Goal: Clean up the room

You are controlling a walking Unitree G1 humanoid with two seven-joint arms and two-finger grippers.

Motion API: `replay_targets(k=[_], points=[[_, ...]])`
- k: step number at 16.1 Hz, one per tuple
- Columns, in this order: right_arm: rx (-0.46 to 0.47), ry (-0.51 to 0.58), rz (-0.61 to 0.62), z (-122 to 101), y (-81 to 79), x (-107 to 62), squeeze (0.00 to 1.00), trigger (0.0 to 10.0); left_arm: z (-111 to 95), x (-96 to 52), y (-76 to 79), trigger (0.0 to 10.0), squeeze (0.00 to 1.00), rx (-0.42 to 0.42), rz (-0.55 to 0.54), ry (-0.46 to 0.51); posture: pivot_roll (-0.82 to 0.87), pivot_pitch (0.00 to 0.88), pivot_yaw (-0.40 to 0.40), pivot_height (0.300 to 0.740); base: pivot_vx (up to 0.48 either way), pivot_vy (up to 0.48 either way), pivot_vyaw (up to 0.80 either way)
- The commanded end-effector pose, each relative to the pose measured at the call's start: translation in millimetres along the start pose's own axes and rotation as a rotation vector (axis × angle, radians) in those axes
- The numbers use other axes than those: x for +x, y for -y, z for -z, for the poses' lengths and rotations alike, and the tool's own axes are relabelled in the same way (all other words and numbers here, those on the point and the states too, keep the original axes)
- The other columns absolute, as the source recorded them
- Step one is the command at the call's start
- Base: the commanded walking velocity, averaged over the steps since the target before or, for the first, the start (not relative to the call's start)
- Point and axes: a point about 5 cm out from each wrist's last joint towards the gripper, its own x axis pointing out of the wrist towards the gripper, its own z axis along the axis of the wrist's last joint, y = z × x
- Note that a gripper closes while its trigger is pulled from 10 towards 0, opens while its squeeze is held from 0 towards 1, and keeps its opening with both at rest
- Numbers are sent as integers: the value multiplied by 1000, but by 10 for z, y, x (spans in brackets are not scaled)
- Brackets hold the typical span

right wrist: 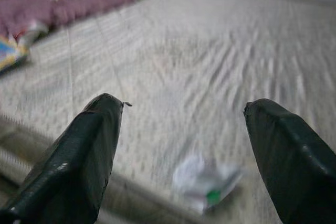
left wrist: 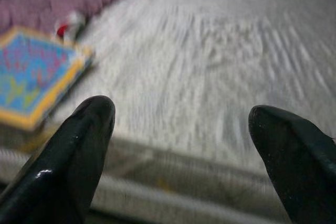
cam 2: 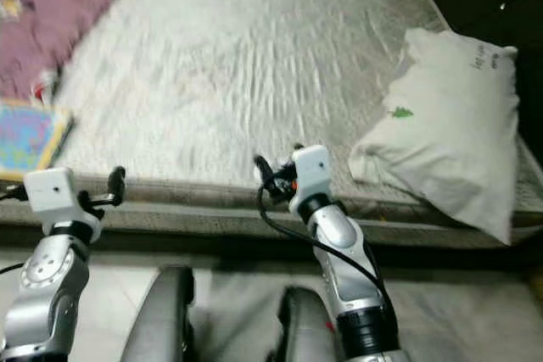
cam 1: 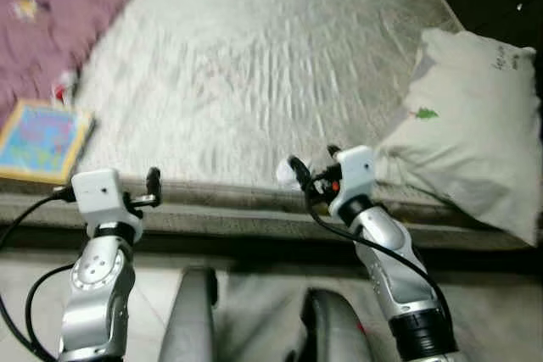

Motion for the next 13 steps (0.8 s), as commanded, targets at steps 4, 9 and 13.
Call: replay_targets(k=[4,9,13], points=[[0,-52,44,117,139,-96,0,10000,56,-5,115,10000,0,-22,38,-23,33,93,-99,586,233,0,0],[7,-56,45,137,138,-98,0,10000,64,2,129,10000,0,-26,40,-24,35,89,-99,586,0,0,0],[17,-62,43,140,132,-90,0,10000,66,7,122,10000,0,-24,33,-30,35,102,-98,552,0,0,0]])
